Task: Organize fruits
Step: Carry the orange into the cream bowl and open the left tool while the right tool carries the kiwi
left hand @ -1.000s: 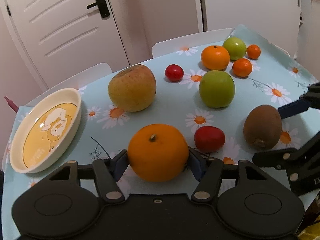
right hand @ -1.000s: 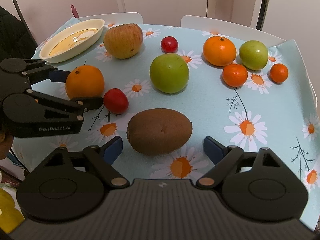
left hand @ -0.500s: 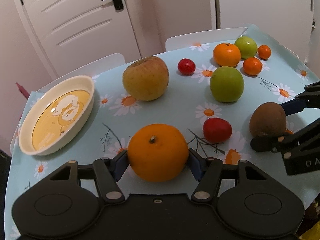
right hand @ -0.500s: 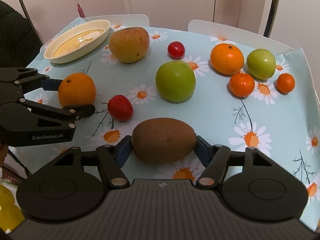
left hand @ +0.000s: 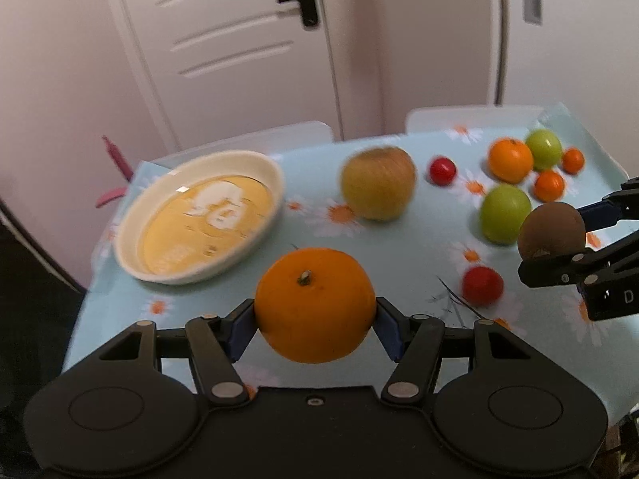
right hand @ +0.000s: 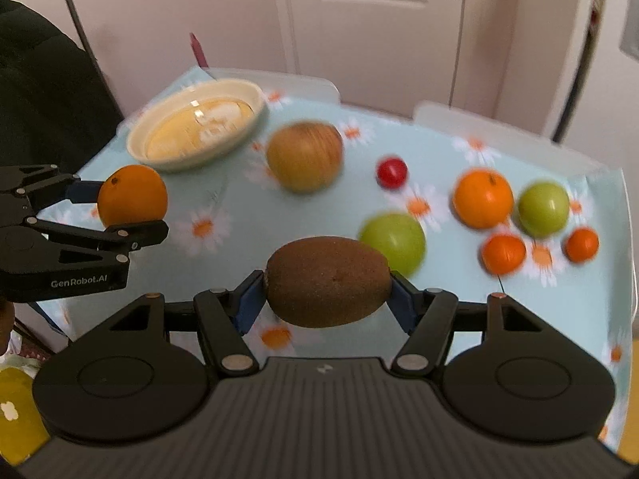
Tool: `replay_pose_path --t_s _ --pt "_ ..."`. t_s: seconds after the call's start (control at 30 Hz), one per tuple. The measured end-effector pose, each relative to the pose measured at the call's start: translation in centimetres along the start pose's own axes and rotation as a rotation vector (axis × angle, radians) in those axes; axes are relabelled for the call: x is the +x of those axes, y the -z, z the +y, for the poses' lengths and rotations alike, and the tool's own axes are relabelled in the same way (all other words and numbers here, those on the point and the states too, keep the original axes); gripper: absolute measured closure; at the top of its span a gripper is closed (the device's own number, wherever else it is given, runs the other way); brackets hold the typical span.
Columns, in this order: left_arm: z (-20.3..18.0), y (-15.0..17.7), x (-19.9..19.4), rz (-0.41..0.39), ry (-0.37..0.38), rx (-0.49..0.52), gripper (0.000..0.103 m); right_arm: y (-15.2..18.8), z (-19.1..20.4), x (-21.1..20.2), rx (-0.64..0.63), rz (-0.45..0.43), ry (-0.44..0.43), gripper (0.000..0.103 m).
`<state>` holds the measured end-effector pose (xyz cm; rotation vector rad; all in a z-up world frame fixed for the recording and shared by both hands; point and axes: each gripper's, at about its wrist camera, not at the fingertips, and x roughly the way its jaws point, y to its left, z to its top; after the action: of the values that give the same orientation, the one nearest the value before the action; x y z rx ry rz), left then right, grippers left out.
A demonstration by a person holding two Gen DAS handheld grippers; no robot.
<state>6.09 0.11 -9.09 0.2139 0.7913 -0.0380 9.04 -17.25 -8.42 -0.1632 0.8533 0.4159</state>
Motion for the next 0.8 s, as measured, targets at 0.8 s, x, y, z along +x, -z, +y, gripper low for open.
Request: replay_pose_path --t_s 0.8 --pt "14.9 -7.9 5.2 -0.054 -0.034 0.006 0.036 -15.4 9.6 8.8 0.053 -0.084 -0.016 0.023"
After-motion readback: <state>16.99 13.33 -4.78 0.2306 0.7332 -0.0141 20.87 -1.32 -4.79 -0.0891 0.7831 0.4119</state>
